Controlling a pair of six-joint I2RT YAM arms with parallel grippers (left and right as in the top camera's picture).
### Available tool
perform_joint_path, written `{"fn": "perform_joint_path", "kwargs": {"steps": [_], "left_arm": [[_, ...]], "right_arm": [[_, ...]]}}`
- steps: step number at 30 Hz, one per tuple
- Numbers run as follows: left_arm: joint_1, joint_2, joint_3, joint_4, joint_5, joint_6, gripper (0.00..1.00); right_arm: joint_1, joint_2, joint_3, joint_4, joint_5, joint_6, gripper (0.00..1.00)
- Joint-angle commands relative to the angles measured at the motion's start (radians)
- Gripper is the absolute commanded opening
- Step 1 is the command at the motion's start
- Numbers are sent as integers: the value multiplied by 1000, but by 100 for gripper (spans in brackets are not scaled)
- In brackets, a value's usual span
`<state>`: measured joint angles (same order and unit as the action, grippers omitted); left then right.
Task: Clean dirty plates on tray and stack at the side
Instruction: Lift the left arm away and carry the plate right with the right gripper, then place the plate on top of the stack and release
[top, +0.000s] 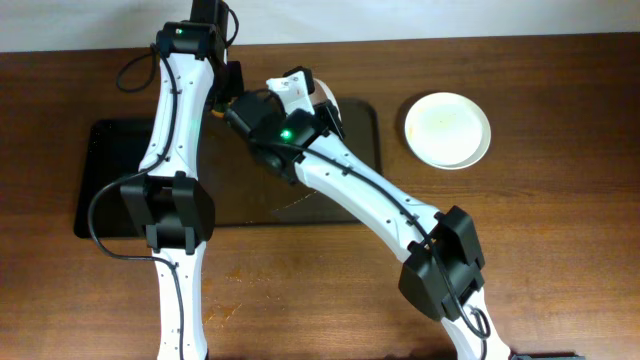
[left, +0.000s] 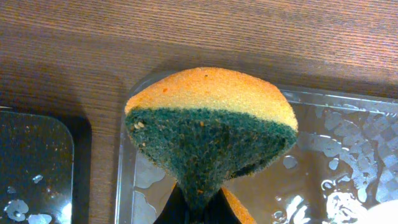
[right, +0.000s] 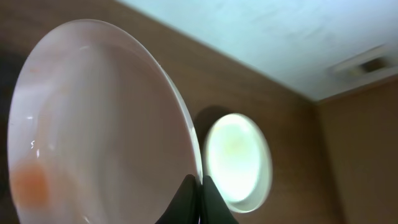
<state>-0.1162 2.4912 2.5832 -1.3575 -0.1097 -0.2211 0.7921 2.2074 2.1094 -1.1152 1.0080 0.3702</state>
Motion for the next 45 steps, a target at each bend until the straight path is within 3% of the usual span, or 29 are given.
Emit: {"fn": "perform_joint_path", "kwargs": {"steps": [1,11,15,19,25,31,38,39,40,42,45], "left_arm": [[4,-2,-4,3,-10,17,0],[4,-2,-4,2,-10,17,0],[4,-2,-4,3,-10,17,0],[4,-2,-4,2,-10,17,0],[4,-2,-4,3,-10,17,0],[4,-2,-4,14,-10,17,0],[4,-2,-4,14,-10,17,0],[4,-2,-4,14,-10,17,0],[4,-2,-4,13,-11,17,0],[4,-2,-4,13,-14,32,0],[27,-24,-1,-34,-19,59,0]], "right_arm": [[14,-31,11,-4,182,12,4],[13,-53,11,-9,164,57,4],[-26,-64,11,-16,-23,57,4],[-174,-140,11,-39,-419,55,4],[-564,-197,3,-108,-891,22,4],[-878,-192,-161,-111,-933,23,4],[-942,-189,-424,134,-949,26,5],[-941,-189,-454,167,-970,26,16],[-941,-189,-471,187,-995,26,41],[-941,-189,-475,203,-1038,20,52],[-934,-193,-435,222,-1197,-87,59]]}}
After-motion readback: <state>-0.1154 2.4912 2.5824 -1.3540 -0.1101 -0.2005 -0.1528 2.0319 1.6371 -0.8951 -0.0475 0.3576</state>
